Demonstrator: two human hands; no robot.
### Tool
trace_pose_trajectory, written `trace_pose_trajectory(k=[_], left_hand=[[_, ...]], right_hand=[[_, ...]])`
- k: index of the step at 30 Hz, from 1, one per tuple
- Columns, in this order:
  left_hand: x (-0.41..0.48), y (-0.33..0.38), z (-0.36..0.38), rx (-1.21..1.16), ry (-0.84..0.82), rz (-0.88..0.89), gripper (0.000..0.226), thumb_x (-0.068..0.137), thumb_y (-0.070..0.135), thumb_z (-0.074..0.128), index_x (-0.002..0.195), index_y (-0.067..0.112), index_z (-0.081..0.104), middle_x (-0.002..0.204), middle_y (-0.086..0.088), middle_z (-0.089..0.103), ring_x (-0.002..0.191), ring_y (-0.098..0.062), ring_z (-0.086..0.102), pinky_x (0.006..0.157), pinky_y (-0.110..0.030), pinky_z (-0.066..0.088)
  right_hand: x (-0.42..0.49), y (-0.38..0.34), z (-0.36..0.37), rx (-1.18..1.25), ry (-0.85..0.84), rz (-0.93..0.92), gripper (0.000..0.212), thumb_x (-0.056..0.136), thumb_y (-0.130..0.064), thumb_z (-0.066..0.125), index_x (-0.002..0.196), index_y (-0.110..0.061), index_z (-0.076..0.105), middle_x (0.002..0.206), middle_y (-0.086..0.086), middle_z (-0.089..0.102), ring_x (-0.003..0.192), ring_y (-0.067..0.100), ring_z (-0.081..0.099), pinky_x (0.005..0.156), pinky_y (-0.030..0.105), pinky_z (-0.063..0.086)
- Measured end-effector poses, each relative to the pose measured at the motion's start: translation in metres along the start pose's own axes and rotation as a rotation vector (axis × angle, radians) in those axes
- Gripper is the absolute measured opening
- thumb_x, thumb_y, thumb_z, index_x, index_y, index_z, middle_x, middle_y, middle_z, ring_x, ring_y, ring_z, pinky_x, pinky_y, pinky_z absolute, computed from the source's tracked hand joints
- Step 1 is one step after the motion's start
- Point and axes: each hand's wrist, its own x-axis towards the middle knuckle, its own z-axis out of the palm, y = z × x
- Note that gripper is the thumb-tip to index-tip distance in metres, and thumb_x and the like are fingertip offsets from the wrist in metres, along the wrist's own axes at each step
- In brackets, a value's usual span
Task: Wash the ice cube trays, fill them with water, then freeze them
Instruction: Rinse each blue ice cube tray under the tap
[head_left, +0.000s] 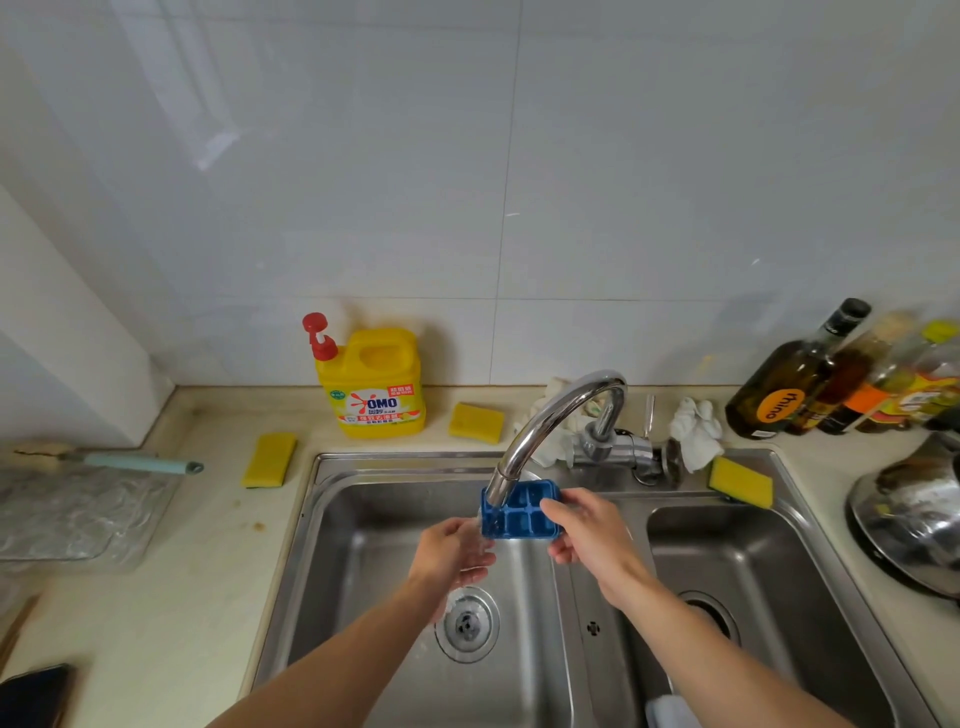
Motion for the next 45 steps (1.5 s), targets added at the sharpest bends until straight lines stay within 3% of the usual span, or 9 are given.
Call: trace_pose_trajectory(k=[9,14,22,30,35,40,45], left_hand=[[-0.004,0.008,0.005,-0.151,-0.166,-0.026,0.039,0.107,0.041,0.041,0.122,0.017,0.066,0.111,-0.008,0.076,0.101,-0.025,0.074,0.077,-0.034,0.059],[0.001,0.017,0.008,-0.197,-0.104,0.033,0.045,0.102,0.047,0.048,0.114,0.011,0.071,0.093,-0.012,0.075,0.083,-0.025,0.073,0.073,-0.034,0.059],[-0.001,0.025,0.015,-0.202,-0.088,0.107,0.046,0.100,0.046,0.052,0.116,0.003,0.063,0.081,-0.007,0.071,0.071,-0.020,0.066,0.070,-0.034,0.055],[-0.003,0.029,0.012,-0.166,-0.039,0.129,0.041,0.100,0.044,0.057,0.108,0.005,0.062,0.079,-0.005,0.072,0.069,-0.019,0.065,0.067,-0.032,0.055],[-0.007,0.037,0.009,-0.042,0.078,0.257,0.038,0.097,0.040,0.064,0.097,0.003,0.060,0.077,-0.006,0.070,0.061,-0.014,0.062,0.063,-0.028,0.054],[-0.014,0.044,-0.006,0.062,0.154,0.367,0.029,0.094,0.035,0.070,0.095,0.007,0.064,0.075,-0.002,0.067,0.061,-0.009,0.059,0.061,-0.026,0.053],[-0.016,0.044,-0.020,0.081,0.201,0.373,0.029,0.093,0.034,0.071,0.094,0.007,0.063,0.074,-0.002,0.066,0.060,-0.010,0.058,0.059,-0.025,0.053]], right_hand=[[-0.002,-0.002,0.005,0.036,0.037,0.044,0.012,0.099,-0.023,0.066,0.107,-0.015,0.068,0.087,0.012,0.076,0.058,0.021,0.065,0.056,0.031,0.055],[-0.002,-0.007,0.001,0.074,0.055,0.086,0.019,0.102,-0.025,0.059,0.105,-0.009,0.069,0.069,0.015,0.069,0.059,0.022,0.064,0.058,0.032,0.053],[-0.005,-0.015,0.000,0.133,0.066,0.100,0.024,0.102,-0.026,0.059,0.103,-0.003,0.069,0.065,0.016,0.065,0.060,0.025,0.060,0.061,0.036,0.049],[-0.002,-0.005,0.002,0.173,0.070,0.144,0.022,0.103,-0.022,0.058,0.104,-0.004,0.069,0.076,0.022,0.069,0.062,0.027,0.062,0.064,0.040,0.051],[0.005,0.006,0.011,0.206,0.004,0.246,0.021,0.106,-0.017,0.052,0.110,-0.001,0.064,0.091,0.023,0.076,0.064,0.028,0.069,0.061,0.038,0.057],[0.011,0.007,0.031,0.256,-0.102,0.330,0.023,0.107,-0.013,0.048,0.121,0.002,0.057,0.110,0.031,0.071,0.070,0.032,0.070,0.060,0.036,0.057],[0.016,0.005,0.046,0.247,-0.159,0.355,0.027,0.107,-0.010,0.046,0.128,0.006,0.053,0.116,0.036,0.067,0.075,0.035,0.068,0.065,0.039,0.056]])
